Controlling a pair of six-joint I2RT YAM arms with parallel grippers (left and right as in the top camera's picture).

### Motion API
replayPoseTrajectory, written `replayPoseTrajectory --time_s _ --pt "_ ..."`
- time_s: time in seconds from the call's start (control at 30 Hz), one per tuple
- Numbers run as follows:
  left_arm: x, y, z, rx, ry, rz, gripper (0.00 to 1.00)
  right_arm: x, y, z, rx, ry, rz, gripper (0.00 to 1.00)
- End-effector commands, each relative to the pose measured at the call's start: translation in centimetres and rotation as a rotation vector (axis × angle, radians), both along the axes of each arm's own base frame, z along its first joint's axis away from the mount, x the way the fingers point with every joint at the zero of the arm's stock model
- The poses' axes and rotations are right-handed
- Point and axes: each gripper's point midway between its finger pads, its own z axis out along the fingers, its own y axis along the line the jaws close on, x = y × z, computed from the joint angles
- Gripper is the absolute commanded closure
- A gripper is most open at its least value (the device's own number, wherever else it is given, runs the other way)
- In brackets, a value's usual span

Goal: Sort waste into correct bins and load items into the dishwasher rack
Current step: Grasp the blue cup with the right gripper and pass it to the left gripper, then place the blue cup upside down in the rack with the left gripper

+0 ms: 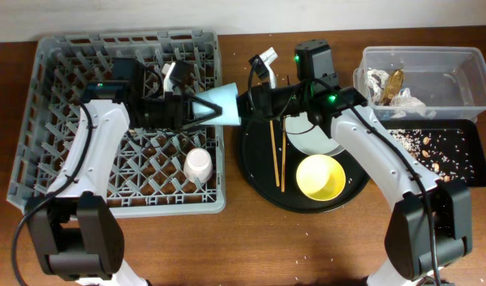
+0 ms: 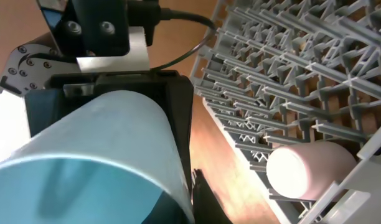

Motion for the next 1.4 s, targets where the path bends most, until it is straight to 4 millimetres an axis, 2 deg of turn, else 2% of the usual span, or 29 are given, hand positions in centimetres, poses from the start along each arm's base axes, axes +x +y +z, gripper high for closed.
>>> replayPoseTrajectory --time_s 0.0,0.17,0.2,0.27,0.37,0.43,0.5,0.57,0.63,0.73,0.77,0.8,0.83,0.87,0.93,1.0,1.07,1.1,1.2,1.23,1.27,1.3,1.37 --pt "0.8 1.5 1.4 -0.035 -0.050 0.036 0.27 0.5 -0.1 -2.3 -0.074 0.013 -0.051 0.96" --pt "0.9 1.5 1.4 -0.035 -0.064 0.035 0.25 0.5 -0.1 -2.3 -0.074 0.013 -0.051 0.96" --pt "0.9 1.5 1.4 -0.035 -0.064 0.035 0.29 0.5 -0.1 -2.3 -0.074 0.012 -0.051 0.96" --pt "0.9 1.5 1.4 -0.035 -0.065 0.035 0.48 0.5 0.0 -2.3 -0.072 0.006 -0.047 0.96" --pt "0.9 1.5 1.4 -0.035 -0.064 0.035 0.59 0.1 0.1 -2.0 -0.056 -0.032 -0.013 0.93" --pt "0.9 1.5 1.4 -0.033 -0.065 0.036 0.62 0.1 0.0 -2.0 -0.057 -0.030 -0.014 0.52" --pt "1.1 1.5 0.5 0.019 -0.064 0.045 0.63 0.7 -0.7 -2.1 -0.062 -0.037 -0.035 0.40" --pt "1.4 1.6 -0.9 0.103 -0.064 0.061 0.63 1.8 -2.8 -2.4 -0.073 -0.040 -0.075 0.30" --pt "2.9 3.4 -6.3 0.431 0.050 0.165 0.63 2.9 -6.3 -3.6 -0.116 -0.038 -0.130 0.27" --pt "5.1 6.7 -9.9 0.727 0.118 0.332 0.63 4.1 -11.8 -7.1 -0.291 0.020 -0.267 0.26" --pt "5.8 7.7 -10.4 0.828 0.109 0.378 0.63 4.2 -12.8 -7.8 -0.334 0.031 -0.291 0.26" --pt "6.1 7.7 -10.1 0.896 0.073 0.391 0.62 4.3 -13.5 -8.4 -0.370 0.046 -0.313 0.26" --pt "6.5 7.8 -9.5 0.989 0.031 0.410 0.62 4.3 -14.4 -9.3 -0.430 0.062 -0.342 0.25" --pt "7.1 8.7 -8.0 1.213 -0.065 0.472 0.62 4.3 -14.9 -9.9 -0.471 0.072 -0.359 0.26" --pt "7.6 8.6 -6.6 1.438 -0.198 0.537 0.62 4.0 -15.5 -10.6 -0.520 0.078 -0.364 0.25" --pt "7.7 8.1 -7.5 1.495 -0.194 0.551 0.62 3.6 -16.3 -11.5 -0.583 0.104 -0.379 0.25" --pt "8.1 7.8 -9.9 1.524 -0.156 0.512 0.62 3.3 -16.6 -11.8 -0.608 0.101 -0.370 0.26" --pt "8.5 7.6 -11.7 1.541 -0.131 0.480 0.62 3.2 -16.7 -11.9 -0.614 0.104 -0.367 0.25" --pt "9.5 6.2 -16.2 1.518 -0.078 0.406 0.62 3.1 -16.7 -11.9 -0.614 0.106 -0.367 0.25" --pt "9.6 6.1 -17.5 1.527 -0.061 0.389 0.61 3.0 -16.7 -12.0 -0.617 0.110 -0.367 0.26" --pt "9.6 6.1 -18.1 1.534 -0.051 0.379 0.43 3.0 -16.7 -12.0 -0.618 0.111 -0.367 0.25" --pt "9.5 6.1 -18.8 1.542 -0.040 0.367 0.30 3.0 -16.7 -12.0 -0.619 0.113 -0.366 0.25" --pt "9.5 6.0 -19.2 1.538 -0.032 0.358 0.21 2.9 -16.8 -12.1 -0.621 0.117 -0.365 0.26"
